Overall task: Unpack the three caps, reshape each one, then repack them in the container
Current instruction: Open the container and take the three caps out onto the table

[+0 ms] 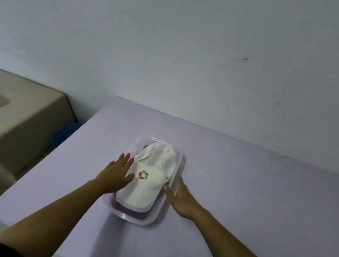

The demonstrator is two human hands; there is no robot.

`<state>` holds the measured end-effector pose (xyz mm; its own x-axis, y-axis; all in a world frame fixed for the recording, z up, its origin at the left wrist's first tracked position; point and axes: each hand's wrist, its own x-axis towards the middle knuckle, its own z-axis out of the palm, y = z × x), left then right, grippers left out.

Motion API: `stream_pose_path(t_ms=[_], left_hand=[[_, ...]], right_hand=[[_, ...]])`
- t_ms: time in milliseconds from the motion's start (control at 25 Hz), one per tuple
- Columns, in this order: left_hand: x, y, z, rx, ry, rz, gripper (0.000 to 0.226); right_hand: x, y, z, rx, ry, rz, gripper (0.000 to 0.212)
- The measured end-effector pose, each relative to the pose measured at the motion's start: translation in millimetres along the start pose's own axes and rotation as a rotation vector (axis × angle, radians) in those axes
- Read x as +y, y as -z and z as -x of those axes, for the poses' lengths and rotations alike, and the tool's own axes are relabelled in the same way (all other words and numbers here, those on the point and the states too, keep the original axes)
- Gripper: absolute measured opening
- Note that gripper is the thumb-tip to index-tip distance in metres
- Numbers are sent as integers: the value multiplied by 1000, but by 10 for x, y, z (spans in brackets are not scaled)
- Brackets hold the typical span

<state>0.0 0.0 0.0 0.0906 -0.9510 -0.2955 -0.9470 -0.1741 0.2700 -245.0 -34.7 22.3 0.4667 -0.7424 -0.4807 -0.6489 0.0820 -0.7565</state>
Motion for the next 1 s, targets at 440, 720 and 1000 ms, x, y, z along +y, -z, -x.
stream_pose_path(t_ms=[440, 720, 1000], left_hand=[[-264, -308, 262, -37, 381, 775, 74], [733, -496, 253, -104, 241, 879, 64], [1300, -783, 273, -192, 217, 842, 63]], right_hand=[[179, -825, -141, 294, -188, -213, 73], [863, -88, 306, 449, -232, -222, 68], [1349, 116, 712, 482, -305, -254, 70]])
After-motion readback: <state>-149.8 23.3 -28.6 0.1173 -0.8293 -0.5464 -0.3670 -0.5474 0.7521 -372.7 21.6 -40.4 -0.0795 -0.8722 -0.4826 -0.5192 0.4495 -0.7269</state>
